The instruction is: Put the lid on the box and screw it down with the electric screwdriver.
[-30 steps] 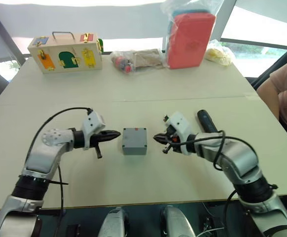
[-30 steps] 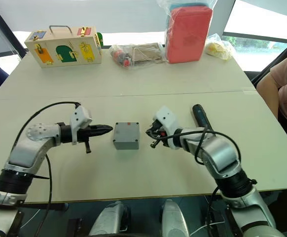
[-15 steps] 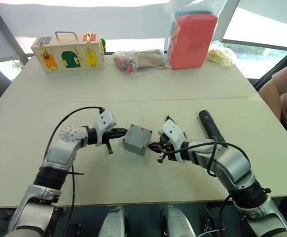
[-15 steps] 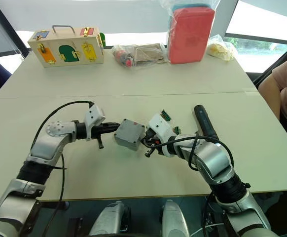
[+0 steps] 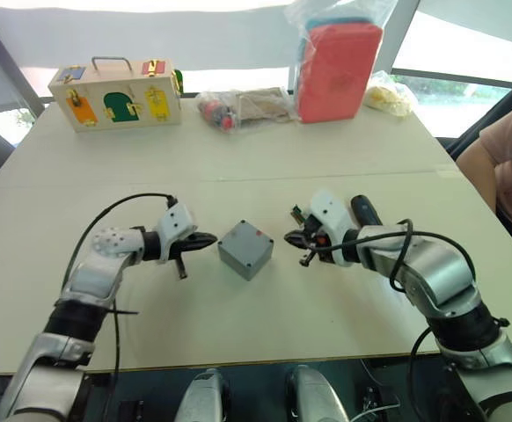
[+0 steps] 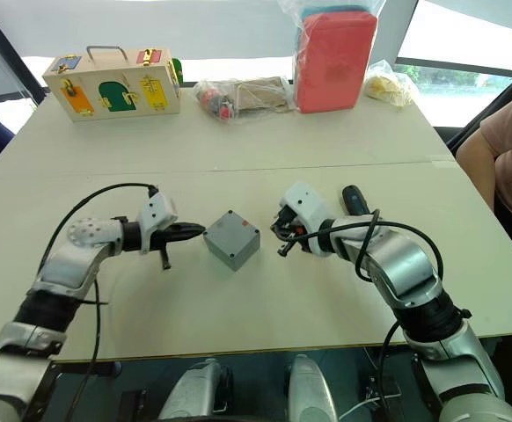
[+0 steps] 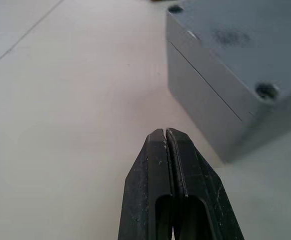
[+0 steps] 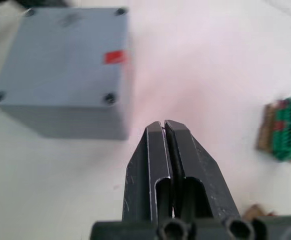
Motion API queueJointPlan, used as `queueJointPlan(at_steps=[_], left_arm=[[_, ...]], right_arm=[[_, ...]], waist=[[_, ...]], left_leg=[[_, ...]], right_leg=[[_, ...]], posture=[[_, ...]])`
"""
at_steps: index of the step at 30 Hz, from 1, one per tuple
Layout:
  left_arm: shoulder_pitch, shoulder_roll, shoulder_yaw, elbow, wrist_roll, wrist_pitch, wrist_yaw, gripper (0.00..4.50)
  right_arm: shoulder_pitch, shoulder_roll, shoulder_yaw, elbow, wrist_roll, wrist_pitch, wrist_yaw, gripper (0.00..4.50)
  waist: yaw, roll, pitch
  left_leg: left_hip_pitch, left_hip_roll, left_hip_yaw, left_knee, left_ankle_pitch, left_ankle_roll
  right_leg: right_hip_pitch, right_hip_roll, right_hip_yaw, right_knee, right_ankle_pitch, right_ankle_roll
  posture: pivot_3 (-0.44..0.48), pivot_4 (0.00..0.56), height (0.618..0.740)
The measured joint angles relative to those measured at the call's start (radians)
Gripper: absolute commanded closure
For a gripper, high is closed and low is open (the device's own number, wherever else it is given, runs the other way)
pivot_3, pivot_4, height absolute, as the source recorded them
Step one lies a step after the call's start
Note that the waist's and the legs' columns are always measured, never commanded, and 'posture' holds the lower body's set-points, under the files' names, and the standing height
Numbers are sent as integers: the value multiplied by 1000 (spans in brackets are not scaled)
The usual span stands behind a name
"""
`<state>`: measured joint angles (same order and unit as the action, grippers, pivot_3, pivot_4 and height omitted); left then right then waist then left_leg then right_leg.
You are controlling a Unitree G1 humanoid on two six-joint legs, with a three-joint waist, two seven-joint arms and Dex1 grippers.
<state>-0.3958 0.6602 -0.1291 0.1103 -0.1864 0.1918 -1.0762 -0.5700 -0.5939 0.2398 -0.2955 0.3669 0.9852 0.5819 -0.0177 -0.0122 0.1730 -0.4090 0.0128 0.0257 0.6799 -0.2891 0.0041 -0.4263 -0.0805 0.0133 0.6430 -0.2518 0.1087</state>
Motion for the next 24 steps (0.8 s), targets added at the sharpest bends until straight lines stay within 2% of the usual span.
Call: queueJointPlan(at_steps=[3,8,12,17,24], left_arm=[[75,42,6,-122,-32,64,-22,4500],[90,48,8,-210,-54,109,-15,4500],[66,0,-5,-199,-49,114,22,4500],[36,-8,-14,-179,-39,107,32,4500],[-32,-30,-28,-82,-8,66,31,4500]], right_arm=[[-18,40,22,98,-33,-88,22,4453],[-30,105,45,188,-57,-174,54,4453],[-30,122,73,219,-74,-194,87,4453],[-22,119,77,213,-84,-192,104,4453],[50,99,53,96,-67,-123,114,4453]], waist=[[6,0,0],[7,0,0],[6,0,0],[6,0,0],[6,0,0]], left_leg=[[0,0,0,1,0,0],[0,0,0,1,0,0],[0,-2,0,1,0,0],[0,-2,0,1,0,0],[0,-2,0,1,0,0]], right_leg=[[0,-1,0,1,0,0],[1,-1,0,1,0,0],[1,-1,0,1,0,0],[0,-1,0,1,0,0],[0,-1,0,2,0,0]], posture=[[0,150,730],[0,150,730],[0,150,730],[0,150,730],[0,150,730]])
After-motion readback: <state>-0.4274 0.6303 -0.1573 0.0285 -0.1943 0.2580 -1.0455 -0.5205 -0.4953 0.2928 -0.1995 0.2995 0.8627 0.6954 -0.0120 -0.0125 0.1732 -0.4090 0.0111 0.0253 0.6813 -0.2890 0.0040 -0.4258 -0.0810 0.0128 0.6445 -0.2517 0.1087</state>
